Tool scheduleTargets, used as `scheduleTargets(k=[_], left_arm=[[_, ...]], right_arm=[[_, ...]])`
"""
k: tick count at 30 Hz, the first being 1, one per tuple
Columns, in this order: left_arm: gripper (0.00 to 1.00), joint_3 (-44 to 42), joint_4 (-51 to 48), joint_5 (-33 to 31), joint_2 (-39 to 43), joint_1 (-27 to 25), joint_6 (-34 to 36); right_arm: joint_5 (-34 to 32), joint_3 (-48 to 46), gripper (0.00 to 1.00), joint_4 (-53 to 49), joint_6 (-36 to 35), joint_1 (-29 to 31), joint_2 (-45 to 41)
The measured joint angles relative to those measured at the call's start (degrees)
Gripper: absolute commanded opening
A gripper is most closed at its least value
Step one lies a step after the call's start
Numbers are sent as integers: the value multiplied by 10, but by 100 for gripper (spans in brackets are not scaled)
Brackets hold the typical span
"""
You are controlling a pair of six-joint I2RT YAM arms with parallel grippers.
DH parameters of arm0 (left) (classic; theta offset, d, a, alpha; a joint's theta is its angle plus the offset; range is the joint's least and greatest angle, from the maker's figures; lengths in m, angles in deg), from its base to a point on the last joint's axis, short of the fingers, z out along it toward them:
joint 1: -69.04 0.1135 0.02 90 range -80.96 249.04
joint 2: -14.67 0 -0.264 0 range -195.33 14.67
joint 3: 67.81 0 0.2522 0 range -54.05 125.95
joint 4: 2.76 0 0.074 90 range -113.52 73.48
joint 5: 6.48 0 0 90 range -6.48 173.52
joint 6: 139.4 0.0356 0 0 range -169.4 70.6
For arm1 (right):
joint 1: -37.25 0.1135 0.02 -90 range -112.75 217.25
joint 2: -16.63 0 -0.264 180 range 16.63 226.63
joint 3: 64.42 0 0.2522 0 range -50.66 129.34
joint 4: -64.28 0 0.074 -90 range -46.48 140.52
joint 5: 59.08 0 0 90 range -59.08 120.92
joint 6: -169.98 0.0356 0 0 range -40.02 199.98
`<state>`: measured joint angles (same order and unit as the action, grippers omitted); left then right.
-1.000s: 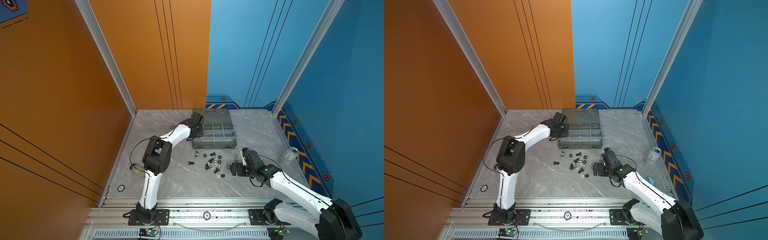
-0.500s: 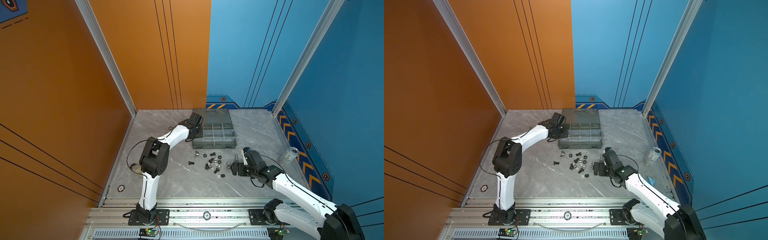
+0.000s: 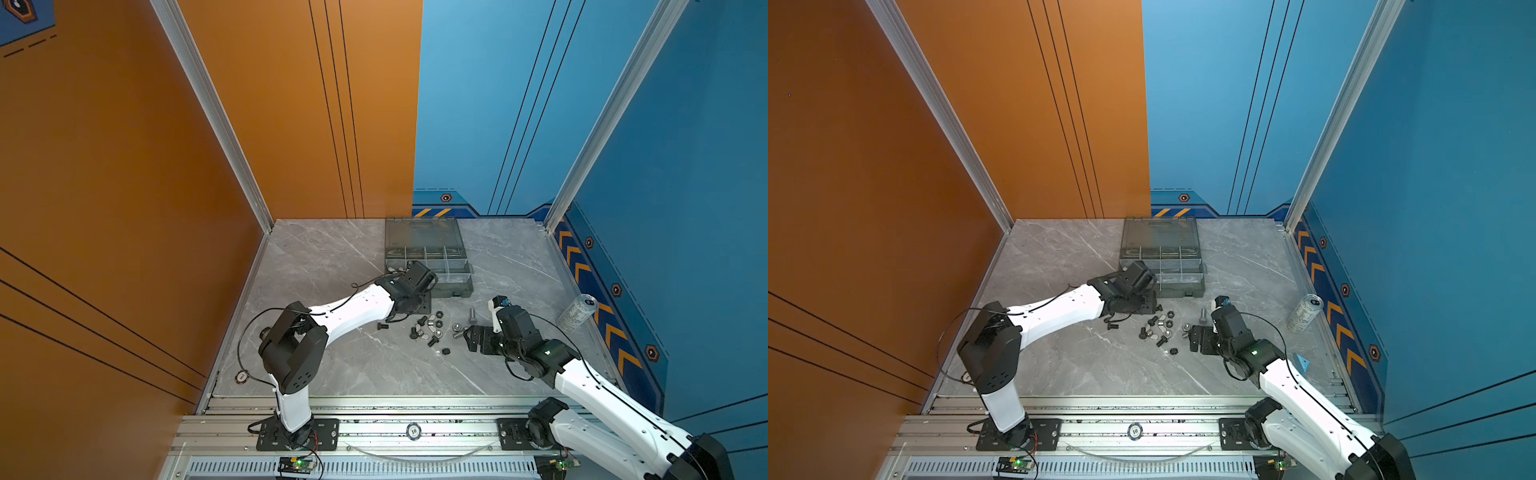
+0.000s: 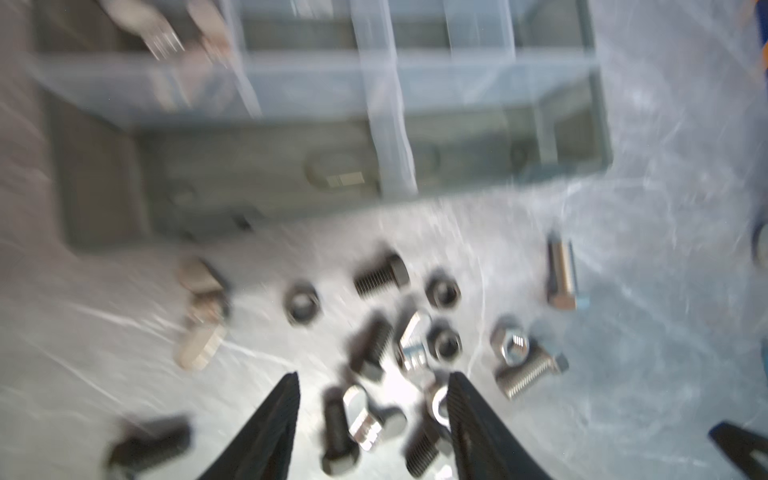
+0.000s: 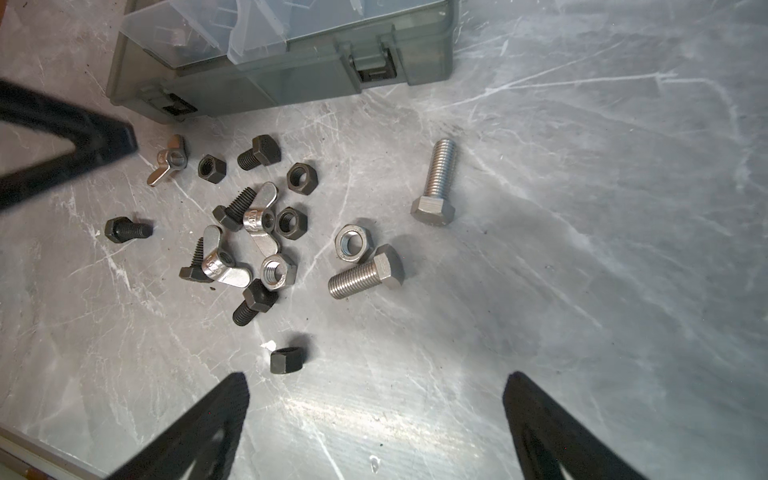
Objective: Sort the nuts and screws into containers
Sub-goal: 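Raise the open left gripper and move it over another silver wing nut, then lower and close the left gripper on the silver wing nut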
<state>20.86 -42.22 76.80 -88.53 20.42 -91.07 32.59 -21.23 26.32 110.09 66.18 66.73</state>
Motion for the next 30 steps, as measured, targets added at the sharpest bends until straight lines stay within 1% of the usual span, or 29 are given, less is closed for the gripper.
scheduleTargets(k=[3,6,12,16,23,30], left_arm=[[60,-21,6,-1,-4,-21,-23],[60,-28,8,-4,-8,-17,-33],[61,-28,0,-30,-8,2,-33],[61,-28,-9,-43,-8,27,-27],[62,-28,-11,-68,-10,60,-14],[60,-23,-9,-70,-57,76,-12]], right_arm=[[-2,0,98,-3,1,0,-4],[-2,0,98,-3,4,0,-4],[-2,-4,99,-2,4,0,-4],[-2,-11,99,-2,4,0,-2],[-2,-11,99,13,4,0,30],[-2,-11,99,23,4,0,34]])
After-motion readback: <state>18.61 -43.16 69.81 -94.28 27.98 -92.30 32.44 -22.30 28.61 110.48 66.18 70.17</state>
